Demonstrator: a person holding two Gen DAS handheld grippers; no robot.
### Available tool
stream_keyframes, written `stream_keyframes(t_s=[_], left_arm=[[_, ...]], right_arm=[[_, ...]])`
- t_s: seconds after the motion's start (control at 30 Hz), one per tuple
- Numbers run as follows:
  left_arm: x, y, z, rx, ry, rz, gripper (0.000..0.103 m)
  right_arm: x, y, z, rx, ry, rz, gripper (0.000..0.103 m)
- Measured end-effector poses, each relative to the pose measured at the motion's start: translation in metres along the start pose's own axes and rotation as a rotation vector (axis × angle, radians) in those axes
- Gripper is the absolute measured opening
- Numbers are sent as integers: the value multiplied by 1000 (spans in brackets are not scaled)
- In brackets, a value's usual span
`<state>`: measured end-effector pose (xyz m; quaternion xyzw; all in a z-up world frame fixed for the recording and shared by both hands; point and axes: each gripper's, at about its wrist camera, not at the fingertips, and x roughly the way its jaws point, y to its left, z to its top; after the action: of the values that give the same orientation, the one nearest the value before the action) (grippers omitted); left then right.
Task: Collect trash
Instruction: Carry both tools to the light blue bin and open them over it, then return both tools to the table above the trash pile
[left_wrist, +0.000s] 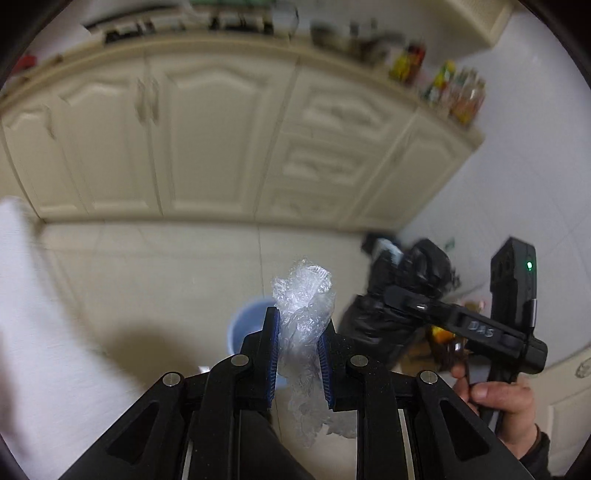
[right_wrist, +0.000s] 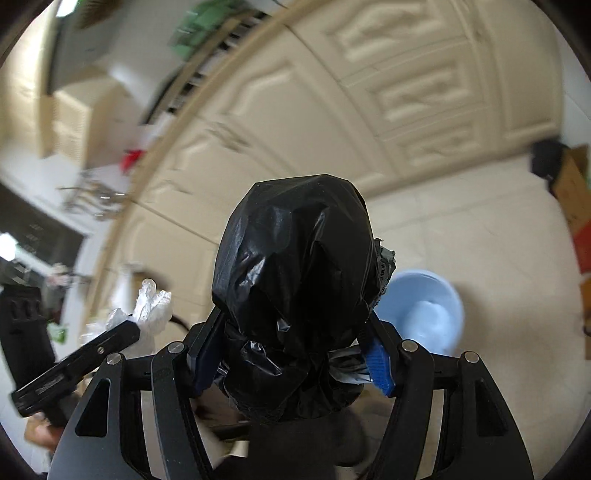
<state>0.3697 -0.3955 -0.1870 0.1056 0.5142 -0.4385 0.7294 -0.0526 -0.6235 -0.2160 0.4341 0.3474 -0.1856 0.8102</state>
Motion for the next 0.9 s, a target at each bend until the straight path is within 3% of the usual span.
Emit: stream_keyframes(t_s=[0.13, 0.17, 0.2, 0.23, 0.3, 0.4, 0.5, 0.67, 0.77, 0.9], left_arm=[[76, 4, 24, -11, 166, 10, 22], [89, 6, 29, -11, 190, 35, 34], [100, 9, 35, -7, 216, 61, 52], [106, 13, 41, -16, 224, 79, 58], [106, 21, 46, -25, 206, 103, 74], [92, 21, 54, -10, 156, 170, 88], [64, 21, 58, 2, 90, 239, 91], [-16, 4, 29, 3, -77, 306, 96], [-71, -3, 3, -5, -174, 318, 97], [-151, 5, -50, -35, -316, 354, 102]], right_arm=[[49, -47, 9, 88, 66, -71, 70], [61, -59, 10, 121, 74, -84, 72], [70, -65, 11, 145, 81, -92, 80], [80, -77, 13, 177, 84, -99, 91], [89, -94, 14, 226, 75, -119, 103], [92, -103, 15, 267, 62, -112, 103], [83, -101, 11, 265, 46, -96, 103], [49, -56, 5, 176, -18, -36, 103], [23, -10, 1, 109, -46, 45, 103], [-12, 60, -6, 7, -63, 221, 103]])
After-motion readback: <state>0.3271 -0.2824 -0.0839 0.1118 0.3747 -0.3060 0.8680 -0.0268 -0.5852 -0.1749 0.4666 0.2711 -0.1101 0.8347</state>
